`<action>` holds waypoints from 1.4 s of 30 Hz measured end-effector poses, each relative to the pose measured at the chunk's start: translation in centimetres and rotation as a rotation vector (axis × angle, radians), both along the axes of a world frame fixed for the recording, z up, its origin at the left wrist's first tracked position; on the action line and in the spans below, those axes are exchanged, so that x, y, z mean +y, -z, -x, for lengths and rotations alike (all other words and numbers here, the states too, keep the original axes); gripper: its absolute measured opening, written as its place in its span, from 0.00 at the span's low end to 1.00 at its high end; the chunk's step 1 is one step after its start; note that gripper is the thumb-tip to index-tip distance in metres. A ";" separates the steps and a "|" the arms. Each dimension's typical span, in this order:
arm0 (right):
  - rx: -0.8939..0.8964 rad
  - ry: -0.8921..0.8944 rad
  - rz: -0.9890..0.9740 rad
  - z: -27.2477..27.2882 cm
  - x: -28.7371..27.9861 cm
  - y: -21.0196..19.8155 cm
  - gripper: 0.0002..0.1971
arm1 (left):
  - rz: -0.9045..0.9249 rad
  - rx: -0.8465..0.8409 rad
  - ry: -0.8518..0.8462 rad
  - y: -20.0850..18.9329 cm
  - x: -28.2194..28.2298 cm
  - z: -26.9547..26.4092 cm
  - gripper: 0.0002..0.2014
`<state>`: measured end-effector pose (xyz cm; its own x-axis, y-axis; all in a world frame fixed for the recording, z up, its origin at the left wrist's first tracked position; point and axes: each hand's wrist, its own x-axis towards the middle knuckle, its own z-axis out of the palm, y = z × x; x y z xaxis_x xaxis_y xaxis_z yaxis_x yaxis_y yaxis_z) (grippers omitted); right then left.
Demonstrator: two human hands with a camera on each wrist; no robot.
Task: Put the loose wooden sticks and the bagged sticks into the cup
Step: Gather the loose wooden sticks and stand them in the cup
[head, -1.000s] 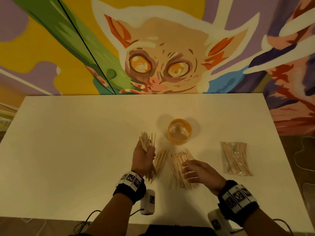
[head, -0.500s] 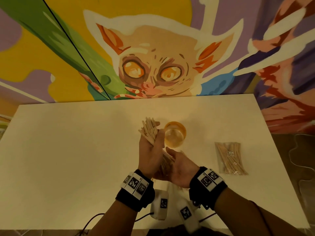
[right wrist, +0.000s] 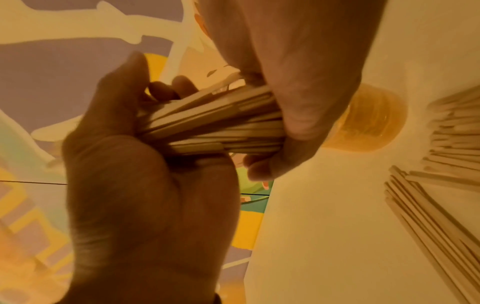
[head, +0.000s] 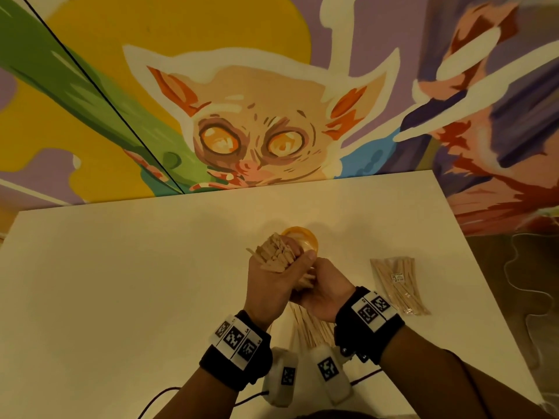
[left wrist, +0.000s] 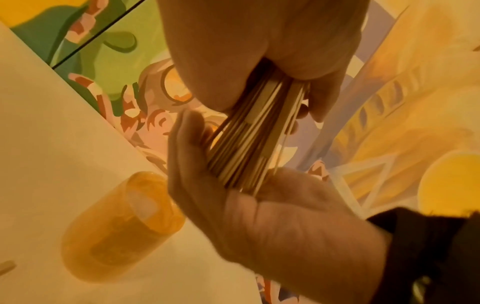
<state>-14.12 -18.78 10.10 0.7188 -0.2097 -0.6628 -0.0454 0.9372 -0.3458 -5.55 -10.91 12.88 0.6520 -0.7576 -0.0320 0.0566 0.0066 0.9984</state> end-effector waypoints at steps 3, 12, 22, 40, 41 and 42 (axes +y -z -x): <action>0.049 0.027 0.005 -0.1 -0.2 0.5 0.17 | 0.045 0.070 -0.002 -0.2 -0.8 -0.1 0.10; 0.071 0.038 -0.006 1.1 -2.2 1.5 0.27 | -0.036 0.093 0.073 0.9 -4.3 -0.7 0.15; 0.468 0.033 0.286 10.8 -5.4 4.3 0.32 | -0.065 0.118 -0.112 5.4 -9.1 -4.4 0.14; 0.547 0.020 0.346 15.2 -3.5 4.9 0.35 | -0.378 -0.099 0.035 11.1 -10.1 -2.7 0.15; 0.549 0.013 0.357 14.9 -3.5 4.7 0.35 | -0.392 -0.129 0.033 10.8 -10.0 -2.7 0.16; 0.551 0.006 0.369 14.7 -3.5 4.5 0.34 | -0.405 -0.153 0.029 10.4 -9.8 -2.6 0.17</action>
